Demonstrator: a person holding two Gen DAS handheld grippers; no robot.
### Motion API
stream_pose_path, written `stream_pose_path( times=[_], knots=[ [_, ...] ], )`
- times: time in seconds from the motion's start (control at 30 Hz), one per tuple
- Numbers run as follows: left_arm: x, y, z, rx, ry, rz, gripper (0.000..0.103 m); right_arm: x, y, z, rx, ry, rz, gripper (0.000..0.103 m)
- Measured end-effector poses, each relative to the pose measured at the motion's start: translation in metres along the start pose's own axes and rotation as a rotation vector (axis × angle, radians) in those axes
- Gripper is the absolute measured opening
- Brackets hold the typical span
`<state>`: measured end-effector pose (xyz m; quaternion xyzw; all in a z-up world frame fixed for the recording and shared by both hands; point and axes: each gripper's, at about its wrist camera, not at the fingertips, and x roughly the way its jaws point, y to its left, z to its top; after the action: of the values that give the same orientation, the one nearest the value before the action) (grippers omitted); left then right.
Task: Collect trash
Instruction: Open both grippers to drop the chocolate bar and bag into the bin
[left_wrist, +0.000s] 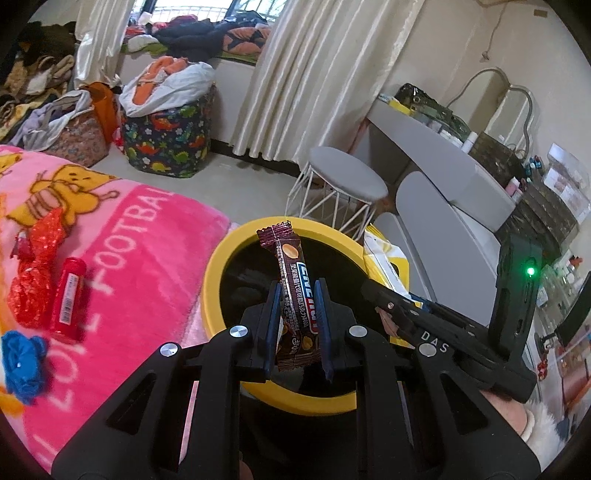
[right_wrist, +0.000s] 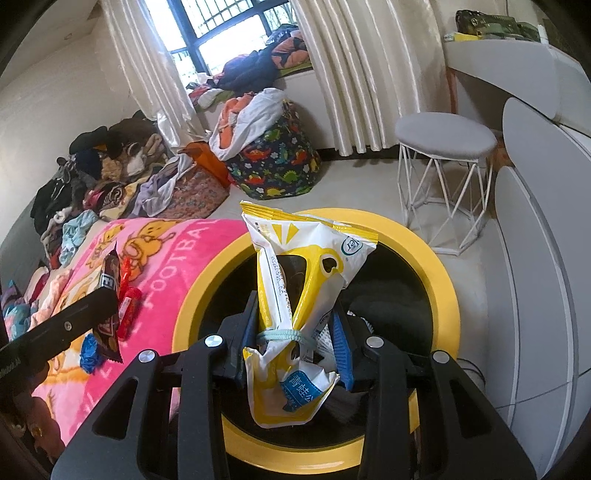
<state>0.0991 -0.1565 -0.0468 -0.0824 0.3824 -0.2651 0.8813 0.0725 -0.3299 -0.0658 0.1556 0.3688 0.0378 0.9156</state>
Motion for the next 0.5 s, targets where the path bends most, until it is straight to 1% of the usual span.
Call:
stream_pose_path(
  times=[0.27,0.5],
  knots=[
    [0.015,-0.002,-0.005,0.004,0.040,-0.025,0.013,0.005,-0.007,-0.003,0.021,0.019,-0.010,0.035],
    [0.033,-0.001,-0.006,0.012,0.077,-0.031,0.013,0.011,-0.008,-0.005,0.027,0.041,-0.015,0.035]
  ],
)
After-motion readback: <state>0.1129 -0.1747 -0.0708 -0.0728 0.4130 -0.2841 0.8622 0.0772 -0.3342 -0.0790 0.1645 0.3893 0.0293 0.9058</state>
